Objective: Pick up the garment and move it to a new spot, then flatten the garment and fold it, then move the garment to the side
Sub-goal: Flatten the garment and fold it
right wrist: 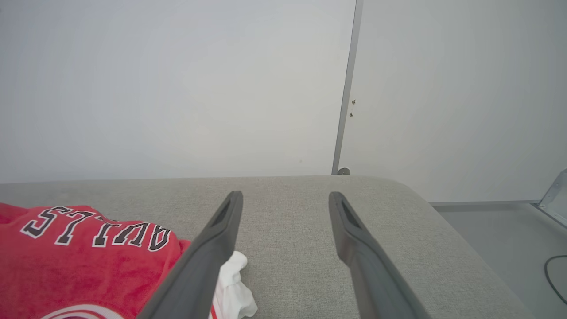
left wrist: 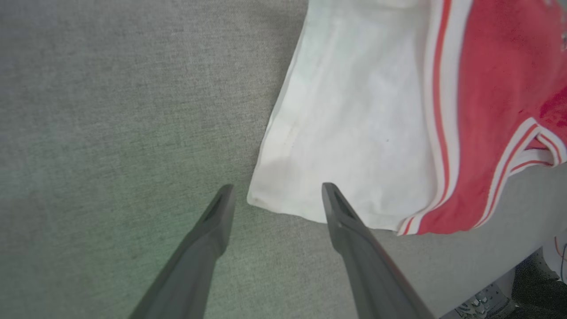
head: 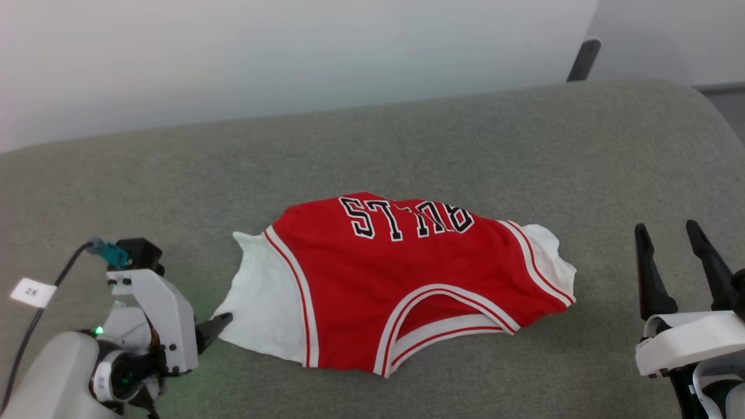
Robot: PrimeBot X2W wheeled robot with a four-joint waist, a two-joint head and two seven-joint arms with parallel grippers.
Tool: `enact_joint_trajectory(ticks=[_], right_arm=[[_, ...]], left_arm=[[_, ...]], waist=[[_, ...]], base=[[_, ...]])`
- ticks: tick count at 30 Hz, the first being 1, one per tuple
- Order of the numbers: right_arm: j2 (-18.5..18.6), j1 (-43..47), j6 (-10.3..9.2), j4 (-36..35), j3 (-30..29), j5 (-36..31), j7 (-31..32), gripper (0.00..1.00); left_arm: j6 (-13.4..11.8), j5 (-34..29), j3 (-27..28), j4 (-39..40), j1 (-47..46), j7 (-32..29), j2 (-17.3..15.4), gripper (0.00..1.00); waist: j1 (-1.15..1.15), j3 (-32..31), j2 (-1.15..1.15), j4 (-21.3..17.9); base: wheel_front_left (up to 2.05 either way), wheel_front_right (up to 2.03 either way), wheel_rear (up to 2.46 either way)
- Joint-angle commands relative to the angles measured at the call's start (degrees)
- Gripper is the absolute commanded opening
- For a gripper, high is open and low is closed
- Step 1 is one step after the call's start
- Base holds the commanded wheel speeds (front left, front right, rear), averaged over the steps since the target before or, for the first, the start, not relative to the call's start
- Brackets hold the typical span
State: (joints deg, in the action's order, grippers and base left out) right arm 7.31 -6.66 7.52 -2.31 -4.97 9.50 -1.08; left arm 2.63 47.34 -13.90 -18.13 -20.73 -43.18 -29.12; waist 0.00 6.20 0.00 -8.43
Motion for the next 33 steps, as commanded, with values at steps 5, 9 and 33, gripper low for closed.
enact_joint_trajectory(ticks=[5, 9, 33], right_arm=[[-0.7, -0.69, -0.06, -0.4, -0.03, -0.56, -0.42, 1.0], [-1.06, -1.27, -0.06, -0.43, -0.16, -0.61, -0.49, 1.0], [-0.62, -2.28, -0.06, -0.9, -0.42, -1.31, 0.89, 1.0]], left_arm=[[-0.76, -0.17, -0.65, -1.15, -1.72, -1.53, -0.19, 1.0], [-0.2, -0.37, -1.23, -3.04, -2.7, -1.5, 0.19, 1.0], [3.14, -1.41, -1.57, -11.3, -7.02, 1.11, -4.88, 0.0]], waist=[[0.0, 2.06, 0.0, -1.09], [0.0, 2.94, 0.0, -1.06], [0.0, 3.92, 0.0, 0.94]], base=[[0.0, 0.0, 0.0], [0.0, 0.0, 0.0], [0.0, 0.0, 0.0]])
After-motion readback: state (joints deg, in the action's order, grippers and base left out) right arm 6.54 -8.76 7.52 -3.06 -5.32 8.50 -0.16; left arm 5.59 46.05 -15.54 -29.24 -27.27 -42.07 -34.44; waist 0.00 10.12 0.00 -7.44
